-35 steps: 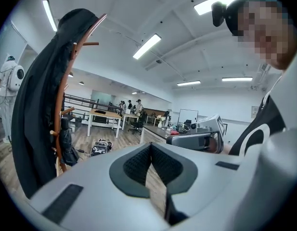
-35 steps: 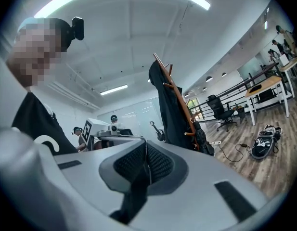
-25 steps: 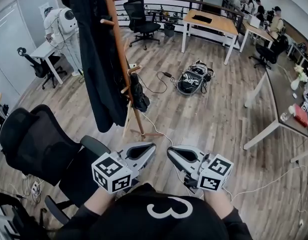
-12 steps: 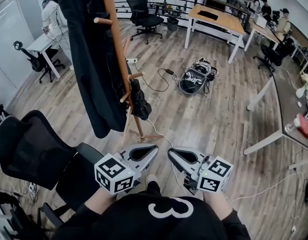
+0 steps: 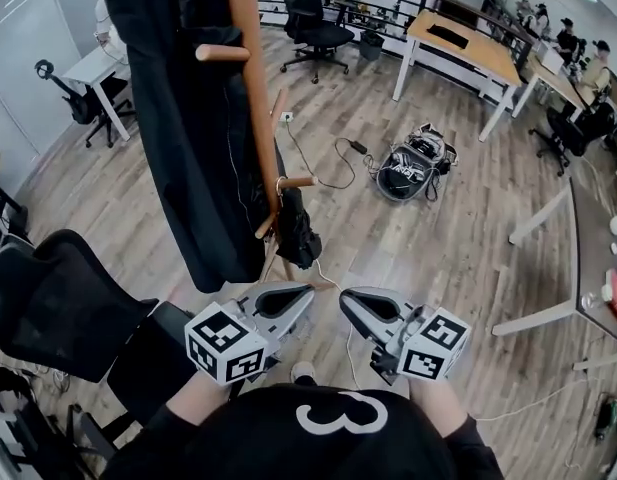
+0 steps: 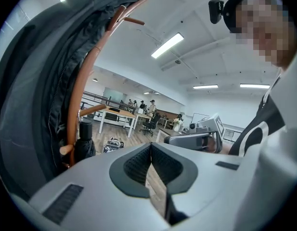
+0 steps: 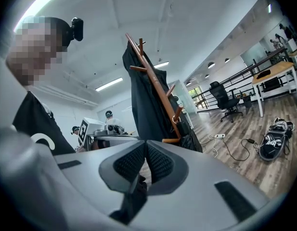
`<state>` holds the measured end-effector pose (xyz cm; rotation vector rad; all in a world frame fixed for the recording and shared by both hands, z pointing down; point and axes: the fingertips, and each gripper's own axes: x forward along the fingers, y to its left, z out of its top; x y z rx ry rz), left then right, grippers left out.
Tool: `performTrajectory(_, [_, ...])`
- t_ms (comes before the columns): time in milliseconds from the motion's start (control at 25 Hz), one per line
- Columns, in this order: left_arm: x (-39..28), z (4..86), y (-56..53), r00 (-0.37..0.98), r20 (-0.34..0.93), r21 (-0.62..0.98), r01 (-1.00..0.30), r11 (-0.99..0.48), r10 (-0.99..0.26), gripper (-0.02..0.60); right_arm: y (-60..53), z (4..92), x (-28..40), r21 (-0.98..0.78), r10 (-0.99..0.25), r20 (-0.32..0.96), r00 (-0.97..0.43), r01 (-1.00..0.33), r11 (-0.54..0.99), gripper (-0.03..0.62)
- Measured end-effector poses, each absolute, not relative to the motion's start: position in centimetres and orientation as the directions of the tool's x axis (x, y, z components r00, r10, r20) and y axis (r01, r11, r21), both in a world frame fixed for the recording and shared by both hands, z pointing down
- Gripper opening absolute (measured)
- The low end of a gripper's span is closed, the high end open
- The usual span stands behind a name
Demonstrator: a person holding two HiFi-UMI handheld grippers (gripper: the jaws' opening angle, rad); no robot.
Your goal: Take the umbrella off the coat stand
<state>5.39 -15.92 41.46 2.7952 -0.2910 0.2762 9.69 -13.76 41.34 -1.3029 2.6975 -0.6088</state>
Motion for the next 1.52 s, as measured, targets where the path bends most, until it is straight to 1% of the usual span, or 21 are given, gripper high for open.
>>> performTrajectory(240, [5.3, 42.5, -20.8, 0.953, 0.224, 0.305, -0.266, -0.914, -0.203, 0.015, -18.6, 42.6, 10.6, -0.366, -0.761, 0.142, -0.633, -0.748, 0.554, 0.028])
performTrajectory(560, [5.6, 42.9, -23.2, 0.947, 0.230, 0.293, -0.289, -0.911, -0.226, 0.015, -21.6, 42.6, 10.6, -0.336, -0.750, 0.145, -0.646, -0.745, 0.577, 0.029])
performTrajectory(720, [5.8, 42.8, -23.6, 0.938, 0.237, 0.291, -0.317, -0.903, -0.252, 0.017, -22.4, 42.3, 10.8, -0.336, -0.721, 0.136, -0.680, -0.716, 0.612, 0.034])
performTrajectory(880, [5.7, 42.4, -24.5, 0.922, 0.242, 0.290, -0.365, -0.885, -0.302, 0.015, -23.5, 42.4, 11.1, -0.344, -0.686, 0.146, -0.713, -0.686, 0.641, 0.090])
performTrajectory(1280, [5.4, 41.8, -27.1, 0.885, 0.241, 0.303, -0.458, -0.836, -0.397, 0.017, -28.8, 42.4, 12.3, -0.366, -0.673, 0.161, -0.721, -0.677, 0.638, 0.150])
performTrajectory(1440, [5.2, 41.8, -28.0, 0.872, 0.243, 0.306, -0.484, -0.820, -0.424, 0.015, -30.5, 43.4, 11.6, -0.298, -0.644, 0.205, -0.737, -0.674, 0.676, 0.183])
performTrajectory(1520, [5.1, 41.6, -28.2, 0.868, 0.243, 0.305, -0.493, -0.815, -0.433, 0.015, -31.1, 44.0, 11.2, -0.266, -0.634, 0.235, -0.737, -0.676, 0.687, 0.189])
